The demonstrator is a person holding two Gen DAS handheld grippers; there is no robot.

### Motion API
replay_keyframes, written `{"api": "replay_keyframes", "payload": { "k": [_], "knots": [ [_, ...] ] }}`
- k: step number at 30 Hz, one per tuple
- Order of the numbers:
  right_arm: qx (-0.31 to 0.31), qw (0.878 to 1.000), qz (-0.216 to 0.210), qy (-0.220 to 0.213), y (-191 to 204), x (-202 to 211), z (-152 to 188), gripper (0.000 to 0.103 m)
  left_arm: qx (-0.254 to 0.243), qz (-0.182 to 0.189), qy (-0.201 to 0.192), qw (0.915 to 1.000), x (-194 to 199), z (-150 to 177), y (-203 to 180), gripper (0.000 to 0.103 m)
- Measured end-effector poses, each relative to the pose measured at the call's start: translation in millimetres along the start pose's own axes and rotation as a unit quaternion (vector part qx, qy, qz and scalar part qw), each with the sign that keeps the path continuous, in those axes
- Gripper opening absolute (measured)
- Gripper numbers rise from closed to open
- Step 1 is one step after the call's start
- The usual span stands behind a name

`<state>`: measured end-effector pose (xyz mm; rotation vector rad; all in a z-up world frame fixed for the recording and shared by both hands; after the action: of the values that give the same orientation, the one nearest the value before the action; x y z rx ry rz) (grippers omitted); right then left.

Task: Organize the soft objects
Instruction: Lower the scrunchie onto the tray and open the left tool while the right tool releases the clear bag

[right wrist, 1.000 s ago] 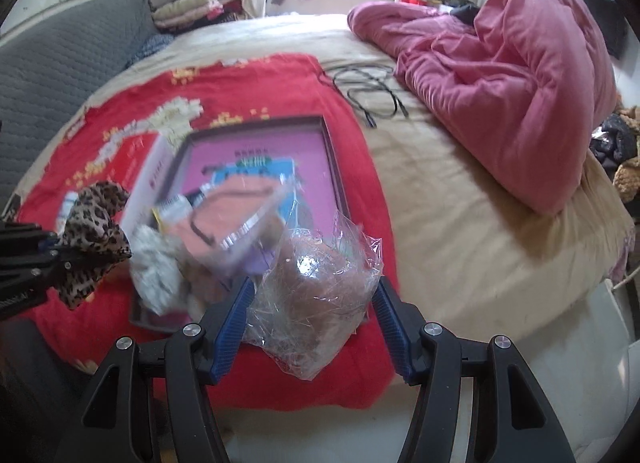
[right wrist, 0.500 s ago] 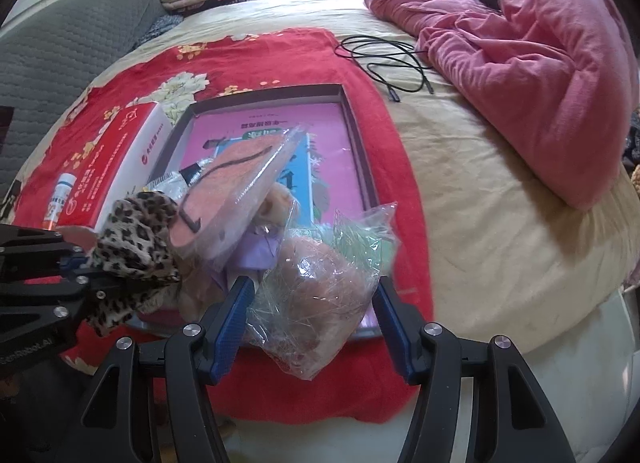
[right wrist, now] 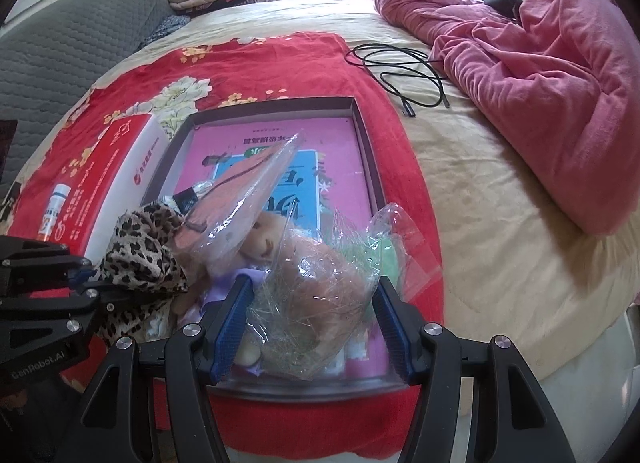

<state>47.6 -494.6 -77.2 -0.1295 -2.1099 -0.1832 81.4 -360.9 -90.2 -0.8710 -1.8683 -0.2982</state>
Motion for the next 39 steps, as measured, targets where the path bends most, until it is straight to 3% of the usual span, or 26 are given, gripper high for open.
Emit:
{"api": "replay_keyframes", "payload": {
  "k": [13, 28, 31, 39],
  "knots": [
    [0.013, 1.0, -0.008, -0.001, 9, -16, -22, 0.063, 0.015, 0.002, 0.0, 0.9999, -8, -5, 6, 0.009],
    [0.035, 0.999, -0.003, -0.015, 12, -22, -21, 0.065, 0.025, 0.004, 0.001, 0.9997, -13, -9, 11, 0.01],
    [0.045, 0.999, 0.012, -0.019, 11, -19, -18, 0.073, 0.027, 0.005, 0.002, 0.9996, -14, -9, 11, 0.011],
    [0.05, 0.998, 0.021, -0.023, 5, -11, -14, 0.075, 0.031, 0.002, 0.0, 0.9995, -15, -11, 13, 0.011]
  ]
}}
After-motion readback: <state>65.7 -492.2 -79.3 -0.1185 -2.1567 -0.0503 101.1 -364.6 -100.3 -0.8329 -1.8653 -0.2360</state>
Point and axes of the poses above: each gripper's, at about its wrist camera, not at the fingertips, and x roughly against the way its jaws point, y to its left, z to its underside, the point moved 5 cm from there along -x, roughly the way its jaws point, and after that the axes turned 8 degrees about -x, right-handed, at the moved point
